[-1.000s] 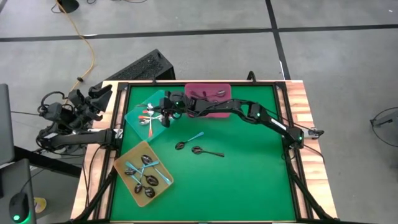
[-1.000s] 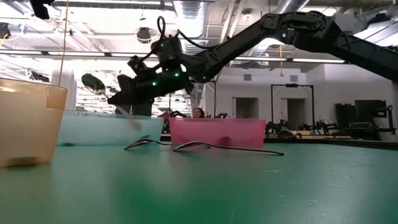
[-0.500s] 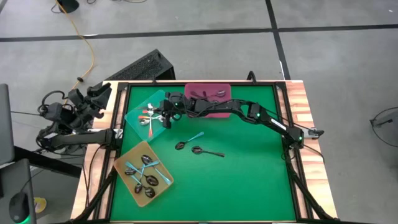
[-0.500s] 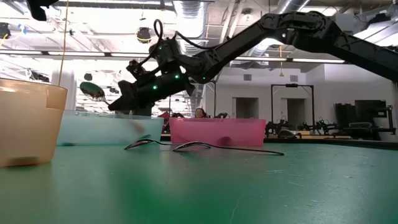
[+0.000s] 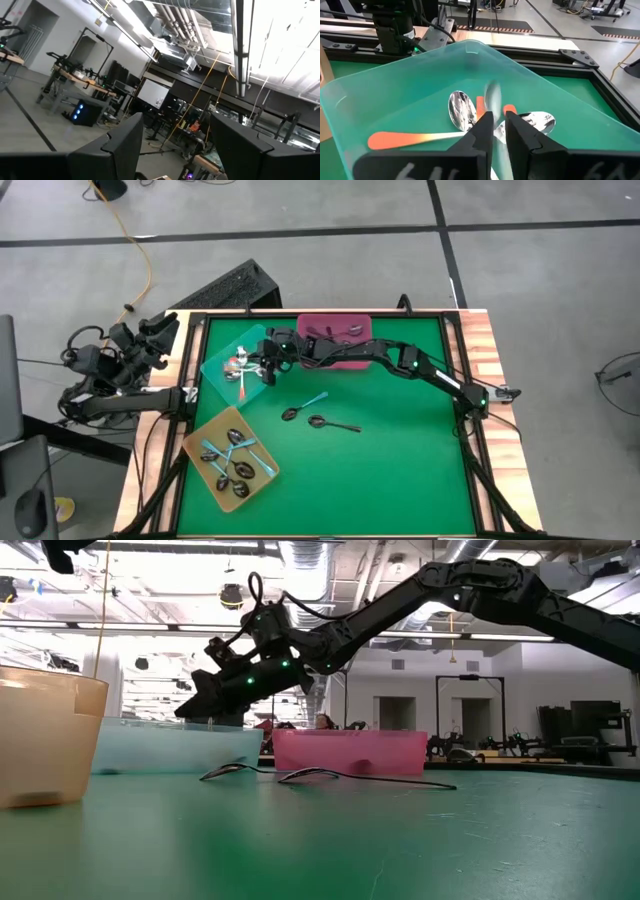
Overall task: Sort silverware by color (type)
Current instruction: Put the orange spoon into the blue bin, then put the black spoon into the pink bin
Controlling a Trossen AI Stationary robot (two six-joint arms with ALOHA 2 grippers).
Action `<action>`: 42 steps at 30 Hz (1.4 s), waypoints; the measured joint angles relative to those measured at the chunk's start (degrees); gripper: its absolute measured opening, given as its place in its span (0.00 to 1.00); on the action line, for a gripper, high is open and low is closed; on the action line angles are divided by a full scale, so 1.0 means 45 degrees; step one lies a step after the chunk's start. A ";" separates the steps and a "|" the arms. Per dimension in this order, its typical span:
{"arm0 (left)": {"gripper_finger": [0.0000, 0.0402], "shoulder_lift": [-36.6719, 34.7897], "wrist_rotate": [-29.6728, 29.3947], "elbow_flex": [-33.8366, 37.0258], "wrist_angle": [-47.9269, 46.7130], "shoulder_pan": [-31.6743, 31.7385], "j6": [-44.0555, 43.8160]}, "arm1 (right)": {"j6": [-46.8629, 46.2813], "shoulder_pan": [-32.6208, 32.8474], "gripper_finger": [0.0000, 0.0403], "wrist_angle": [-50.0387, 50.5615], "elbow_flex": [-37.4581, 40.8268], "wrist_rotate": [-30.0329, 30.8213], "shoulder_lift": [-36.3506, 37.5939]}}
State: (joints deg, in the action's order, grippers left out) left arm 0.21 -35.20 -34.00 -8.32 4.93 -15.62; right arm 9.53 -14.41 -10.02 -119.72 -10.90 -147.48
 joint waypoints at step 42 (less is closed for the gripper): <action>0.54 0.0004 -0.1238 0.1960 -0.0453 -0.0005 -0.0245 | 0.0861 -0.0675 0.19 1.1296 -0.0005 0.0976 0.6044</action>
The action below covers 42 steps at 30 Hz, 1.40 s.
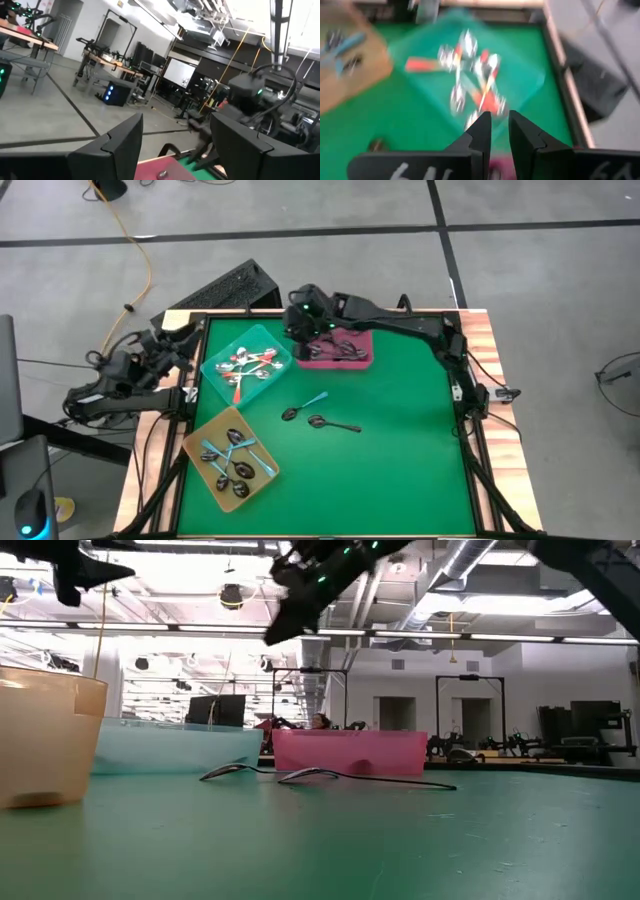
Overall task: Sort silverware by color (type)
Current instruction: Put the black spoon into the pink bin
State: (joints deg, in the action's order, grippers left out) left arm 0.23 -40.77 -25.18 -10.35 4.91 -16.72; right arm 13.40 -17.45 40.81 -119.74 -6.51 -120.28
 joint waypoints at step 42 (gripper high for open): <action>0.54 -0.0005 0.2862 0.3553 0.6181 0.0000 -0.0921 | 0.0305 0.4332 0.19 -0.6010 0.7009 0.0758 0.0431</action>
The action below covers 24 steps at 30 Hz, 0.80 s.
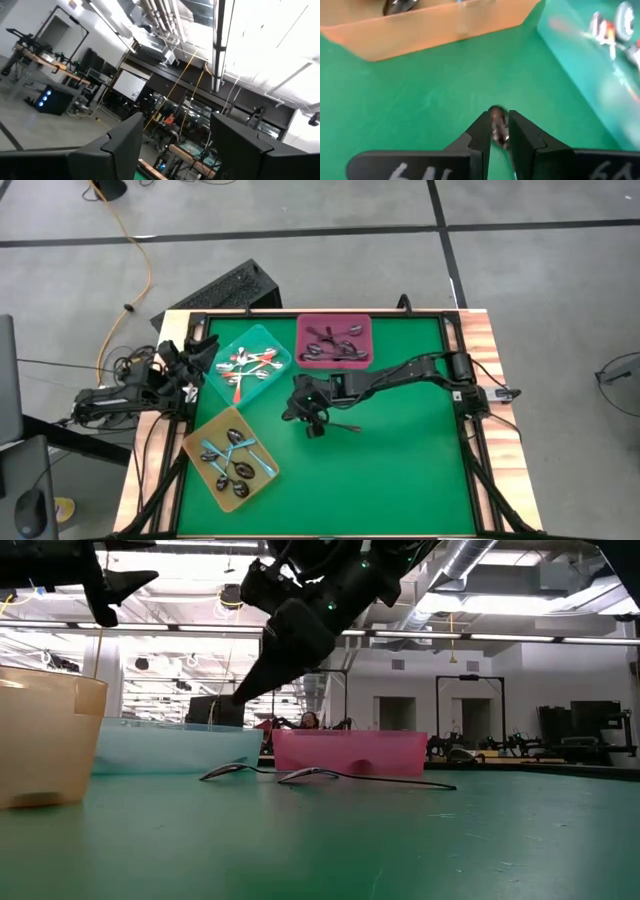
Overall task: Sort silverware by color (type)
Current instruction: Put the black spoon into the pink bin
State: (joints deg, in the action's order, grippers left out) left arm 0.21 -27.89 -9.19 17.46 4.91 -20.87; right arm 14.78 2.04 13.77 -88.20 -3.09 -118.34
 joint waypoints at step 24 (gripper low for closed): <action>0.54 0.0000 0.0139 -0.0005 -0.0227 0.0000 -0.0155 | -0.4591 0.0636 0.23 0.7131 0.0222 0.0753 0.0000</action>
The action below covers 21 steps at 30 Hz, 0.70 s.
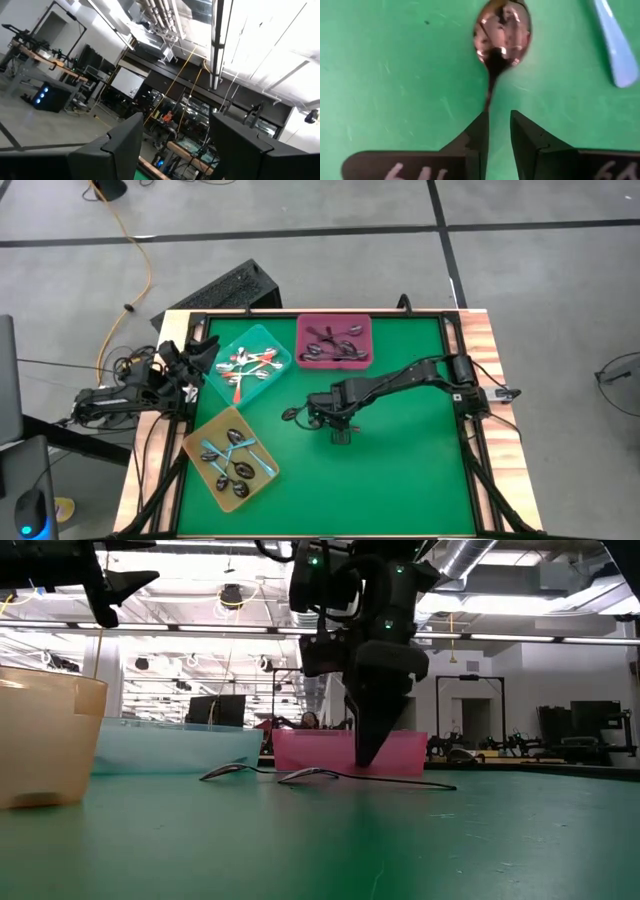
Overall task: Sort silverware by color (type)
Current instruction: Put the black spoon into the pink bin
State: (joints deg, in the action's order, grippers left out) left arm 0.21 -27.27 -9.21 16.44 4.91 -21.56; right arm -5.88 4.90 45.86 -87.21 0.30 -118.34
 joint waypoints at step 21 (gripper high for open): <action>0.54 0.0005 -0.0053 0.0000 -0.1018 0.0004 -0.0374 | -0.2737 0.0060 0.32 -0.2628 0.1915 0.1190 0.0063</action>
State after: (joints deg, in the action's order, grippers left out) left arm 0.23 -27.51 -9.21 11.86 4.92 -23.24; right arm -18.20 5.17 34.03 -78.59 5.65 -118.06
